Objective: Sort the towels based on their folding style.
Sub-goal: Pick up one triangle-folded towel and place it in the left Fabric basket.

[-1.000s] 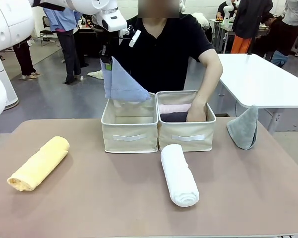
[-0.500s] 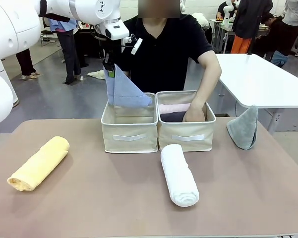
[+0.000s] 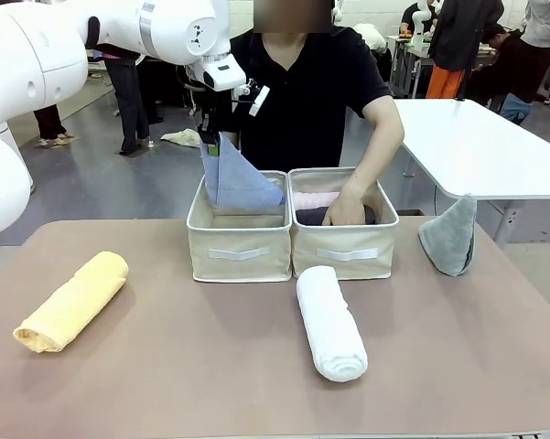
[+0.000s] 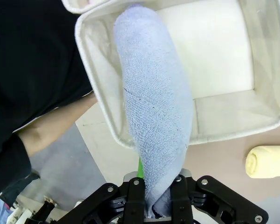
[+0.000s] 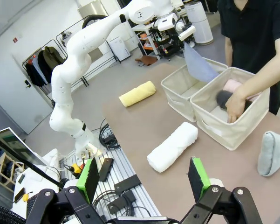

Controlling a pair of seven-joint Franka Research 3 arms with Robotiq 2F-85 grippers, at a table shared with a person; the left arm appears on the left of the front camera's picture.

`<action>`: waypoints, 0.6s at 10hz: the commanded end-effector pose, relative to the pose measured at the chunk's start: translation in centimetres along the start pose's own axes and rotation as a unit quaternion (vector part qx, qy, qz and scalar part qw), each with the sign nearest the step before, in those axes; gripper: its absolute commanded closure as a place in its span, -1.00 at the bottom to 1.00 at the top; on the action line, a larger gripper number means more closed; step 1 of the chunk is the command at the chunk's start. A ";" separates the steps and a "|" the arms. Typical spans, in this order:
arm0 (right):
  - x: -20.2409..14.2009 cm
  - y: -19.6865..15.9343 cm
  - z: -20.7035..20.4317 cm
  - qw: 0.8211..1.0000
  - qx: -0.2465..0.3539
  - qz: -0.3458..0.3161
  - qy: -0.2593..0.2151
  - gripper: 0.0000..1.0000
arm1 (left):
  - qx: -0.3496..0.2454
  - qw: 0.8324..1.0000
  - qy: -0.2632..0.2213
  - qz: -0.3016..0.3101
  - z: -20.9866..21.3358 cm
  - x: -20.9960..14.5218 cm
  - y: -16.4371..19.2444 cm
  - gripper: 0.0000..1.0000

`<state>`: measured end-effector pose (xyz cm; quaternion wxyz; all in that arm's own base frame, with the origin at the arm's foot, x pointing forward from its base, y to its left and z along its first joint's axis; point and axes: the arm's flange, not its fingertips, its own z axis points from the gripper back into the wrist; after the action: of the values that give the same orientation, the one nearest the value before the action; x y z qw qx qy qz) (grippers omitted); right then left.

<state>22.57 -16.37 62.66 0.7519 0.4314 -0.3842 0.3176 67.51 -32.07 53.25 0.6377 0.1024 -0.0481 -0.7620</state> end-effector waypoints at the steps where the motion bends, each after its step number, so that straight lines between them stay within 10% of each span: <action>1: 0.1 -0.1 0.0 1.000 0.009 0.005 -0.003 -1.00 | 0.000 1.000 0.002 0.008 -0.7 0.5 -0.2 0.67; 6: 0.1 -0.1 0.0 1.000 0.009 0.005 -0.003 -1.00 | -0.033 0.999 0.017 0.003 -3.4 1.7 1.0 0.67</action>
<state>22.57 -16.37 62.66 0.7519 0.4314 -0.3842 0.3176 67.92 -32.85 49.42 0.6361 0.0897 -0.0222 -0.7661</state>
